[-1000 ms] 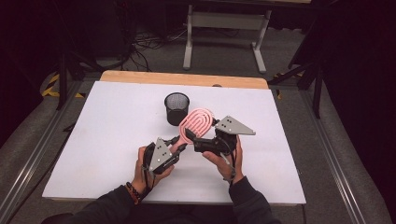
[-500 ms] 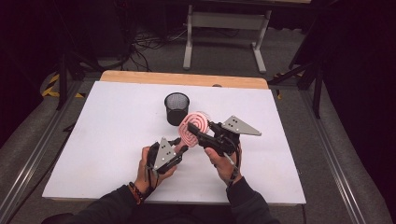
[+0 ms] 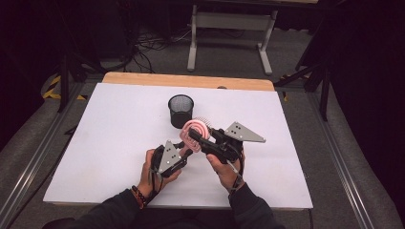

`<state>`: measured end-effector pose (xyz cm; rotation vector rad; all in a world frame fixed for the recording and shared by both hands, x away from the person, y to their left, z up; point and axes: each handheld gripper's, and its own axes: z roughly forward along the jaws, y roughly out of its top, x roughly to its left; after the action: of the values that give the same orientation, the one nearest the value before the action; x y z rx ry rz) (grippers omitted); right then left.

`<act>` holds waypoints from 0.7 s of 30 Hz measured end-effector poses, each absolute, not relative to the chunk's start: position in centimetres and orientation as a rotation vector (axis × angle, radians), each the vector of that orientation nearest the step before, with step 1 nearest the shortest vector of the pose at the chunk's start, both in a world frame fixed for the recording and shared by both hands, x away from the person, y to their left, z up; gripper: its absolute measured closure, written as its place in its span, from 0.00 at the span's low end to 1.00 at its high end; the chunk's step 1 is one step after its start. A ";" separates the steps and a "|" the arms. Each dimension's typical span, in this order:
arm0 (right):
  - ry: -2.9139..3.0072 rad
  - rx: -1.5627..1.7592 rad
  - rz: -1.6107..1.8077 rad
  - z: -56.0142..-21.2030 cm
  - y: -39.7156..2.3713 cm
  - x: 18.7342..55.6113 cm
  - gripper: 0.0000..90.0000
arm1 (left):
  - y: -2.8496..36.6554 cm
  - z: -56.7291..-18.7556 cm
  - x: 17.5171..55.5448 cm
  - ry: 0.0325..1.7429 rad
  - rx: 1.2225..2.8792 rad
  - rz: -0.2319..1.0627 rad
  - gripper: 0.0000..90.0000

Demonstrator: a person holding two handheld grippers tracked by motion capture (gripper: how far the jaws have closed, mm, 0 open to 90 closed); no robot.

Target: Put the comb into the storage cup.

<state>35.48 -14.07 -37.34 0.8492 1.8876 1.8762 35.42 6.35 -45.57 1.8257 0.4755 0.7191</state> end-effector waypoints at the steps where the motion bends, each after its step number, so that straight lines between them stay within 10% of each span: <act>1: 1.892 0.830 1.876 -37.2 -14.0 35.3 0.69 | 6.2 -45.6 35.4 0.468 1.839 0.720 0.75; 21: 1.829 0.765 1.780 -36.0 -15.6 34.5 0.70 | 6.6 -45.6 35.8 0.414 1.906 0.653 0.50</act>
<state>34.49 -15.59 -36.03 0.7652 1.8291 1.7797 35.82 6.65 -45.56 1.9061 0.4141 0.6533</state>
